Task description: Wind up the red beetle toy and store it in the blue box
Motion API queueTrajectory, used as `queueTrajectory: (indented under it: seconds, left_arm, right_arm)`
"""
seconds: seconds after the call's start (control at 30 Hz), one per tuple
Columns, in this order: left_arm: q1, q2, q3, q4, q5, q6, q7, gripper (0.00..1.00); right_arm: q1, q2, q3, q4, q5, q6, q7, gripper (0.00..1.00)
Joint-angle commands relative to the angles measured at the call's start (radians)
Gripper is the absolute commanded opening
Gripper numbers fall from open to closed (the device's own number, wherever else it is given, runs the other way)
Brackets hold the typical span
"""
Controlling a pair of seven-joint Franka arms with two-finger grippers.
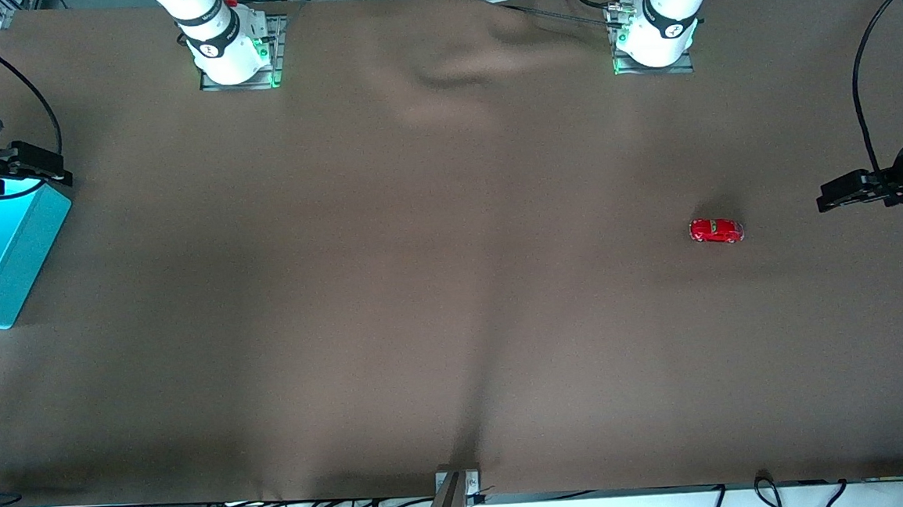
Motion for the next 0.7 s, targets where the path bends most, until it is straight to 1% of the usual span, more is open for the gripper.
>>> queueTrajectory:
  seconds: [0.0, 0.3, 0.43, 0.57, 0.67]
  left_arm:
    - [0.011, -0.009, 0.000, -0.002, 0.019, -0.040, -0.004, 1.00]
    - [0.011, -0.009, 0.004, -0.003, 0.020, -0.046, -0.085, 1.00]
    - [0.012, -0.009, 0.003, -0.005, 0.013, -0.045, -0.168, 1.00]
    - [0.014, 0.007, 0.006, -0.014, -0.035, -0.045, -0.240, 1.00]
    - [0.026, 0.016, 0.006, -0.021, -0.036, -0.045, -0.330, 1.00]
  right_arm:
    - [-0.008, -0.002, 0.004, 0.013, 0.011, -0.002, -0.015, 1.00]
    - [-0.008, -0.002, 0.004, 0.013, 0.006, -0.005, -0.015, 1.00]
    - [-0.010, -0.002, 0.003, 0.013, 0.013, -0.004, -0.017, 1.00]
    - [-0.008, -0.002, 0.004, 0.013, 0.011, -0.004, -0.015, 1.00]
    - [-0.008, -0.002, 0.004, 0.013, 0.006, -0.004, -0.015, 1.00]
